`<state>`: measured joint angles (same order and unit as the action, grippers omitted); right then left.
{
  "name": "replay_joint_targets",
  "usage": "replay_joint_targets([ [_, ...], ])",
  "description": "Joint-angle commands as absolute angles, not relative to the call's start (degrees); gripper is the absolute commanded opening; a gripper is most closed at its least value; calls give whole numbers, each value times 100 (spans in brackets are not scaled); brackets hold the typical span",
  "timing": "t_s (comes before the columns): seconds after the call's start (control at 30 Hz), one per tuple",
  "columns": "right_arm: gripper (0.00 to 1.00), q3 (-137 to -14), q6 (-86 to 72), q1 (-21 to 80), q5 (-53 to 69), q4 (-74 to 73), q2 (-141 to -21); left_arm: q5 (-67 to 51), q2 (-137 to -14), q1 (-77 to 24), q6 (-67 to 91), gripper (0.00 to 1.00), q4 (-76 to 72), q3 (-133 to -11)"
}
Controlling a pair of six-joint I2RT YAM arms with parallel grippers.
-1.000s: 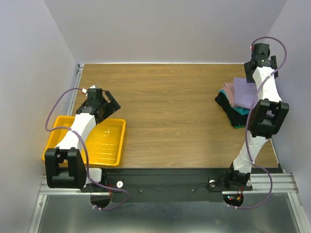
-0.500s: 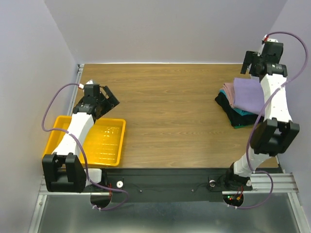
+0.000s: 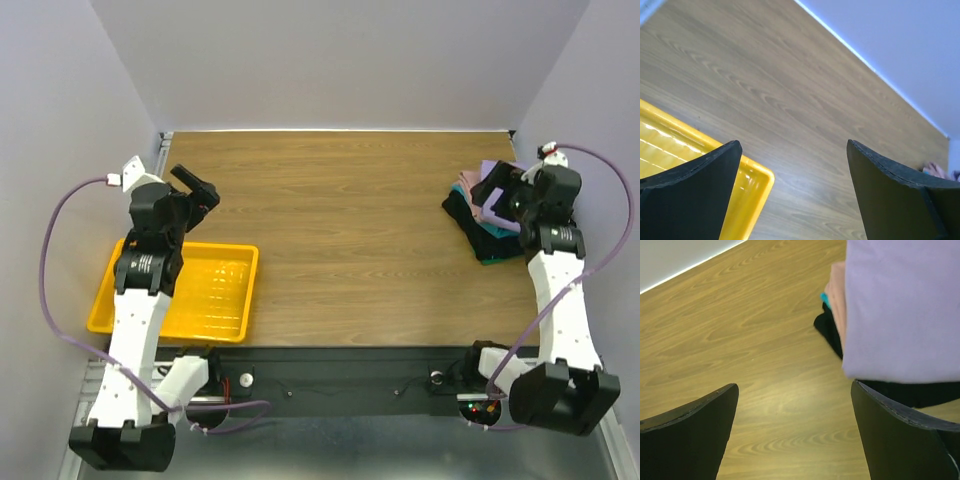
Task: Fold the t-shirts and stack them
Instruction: Neatly place the folded tshirt to the corner
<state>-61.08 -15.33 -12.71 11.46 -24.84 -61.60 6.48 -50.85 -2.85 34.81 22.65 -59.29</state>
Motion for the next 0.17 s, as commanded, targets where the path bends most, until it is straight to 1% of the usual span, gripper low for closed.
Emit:
replay_joint_targets([
  [0.0, 100, -5854, -1854, -1292, 1371, -1758, -5748, 1414, -4703, -246, 3560, 99, 2391, -6064],
  [0.13, 100, -5792, -1898, -1292, 1318, -1767, -5695, 1441, -4501, -246, 3568, 98, 2382, -5977],
])
